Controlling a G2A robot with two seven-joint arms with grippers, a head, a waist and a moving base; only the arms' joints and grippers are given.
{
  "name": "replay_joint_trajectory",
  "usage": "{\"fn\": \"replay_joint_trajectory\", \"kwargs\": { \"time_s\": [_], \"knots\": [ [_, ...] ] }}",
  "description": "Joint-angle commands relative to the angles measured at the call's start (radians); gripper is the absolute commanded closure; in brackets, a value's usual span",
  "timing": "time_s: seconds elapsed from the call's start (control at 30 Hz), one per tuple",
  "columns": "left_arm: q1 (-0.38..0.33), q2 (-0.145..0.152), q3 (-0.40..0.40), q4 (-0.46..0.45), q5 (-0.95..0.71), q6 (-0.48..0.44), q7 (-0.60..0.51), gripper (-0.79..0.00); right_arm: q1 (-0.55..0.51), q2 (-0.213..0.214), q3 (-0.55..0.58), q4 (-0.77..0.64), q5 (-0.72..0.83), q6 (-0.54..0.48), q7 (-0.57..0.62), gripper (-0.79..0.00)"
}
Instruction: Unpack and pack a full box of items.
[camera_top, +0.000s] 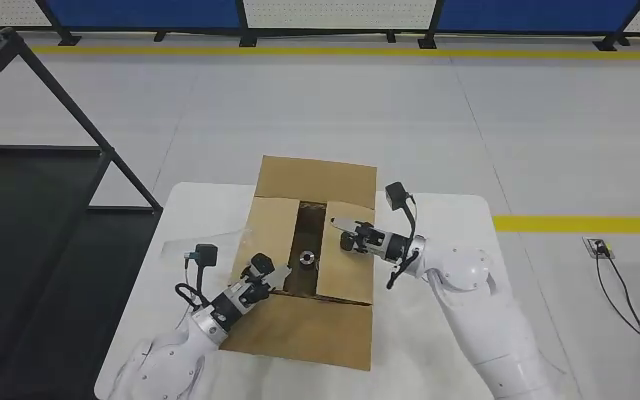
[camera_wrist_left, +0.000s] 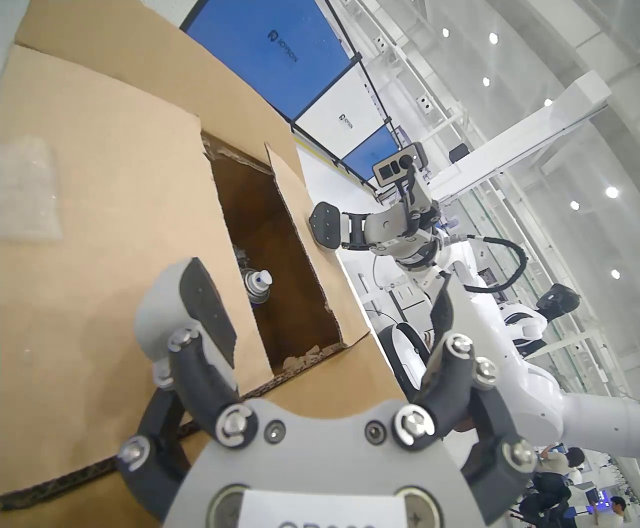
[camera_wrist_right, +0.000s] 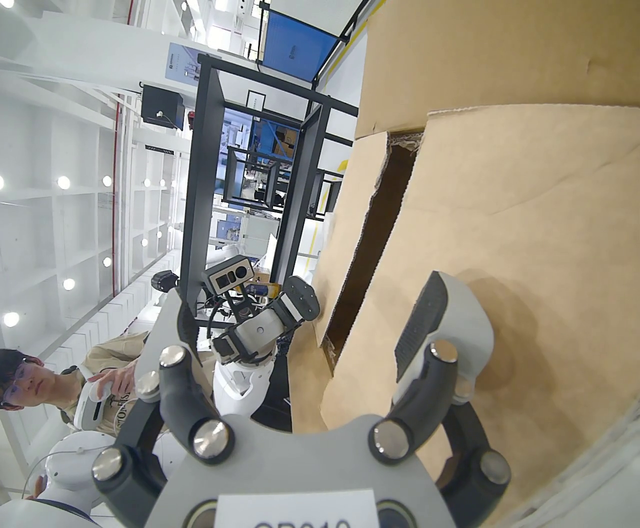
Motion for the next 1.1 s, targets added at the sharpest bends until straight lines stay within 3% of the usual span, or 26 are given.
{"fn": "replay_joint_trajectory", "kwargs": {
  "time_s": [0.0,1.07],
  "knots": [
    [0.003,0.000,0.001,-0.002,-0.001,0.004,0.003,-0.785,-0.009,-0.001,-0.006,-0.007,0.001,0.022,-0.035,-0.785],
    [-0.048,0.002,0.055,0.042,-0.006,0.094,-0.039,-0.785,0.060,-0.007,-0.101,0.073,-0.055,0.088,-0.063,-0.785]
  ]
}}
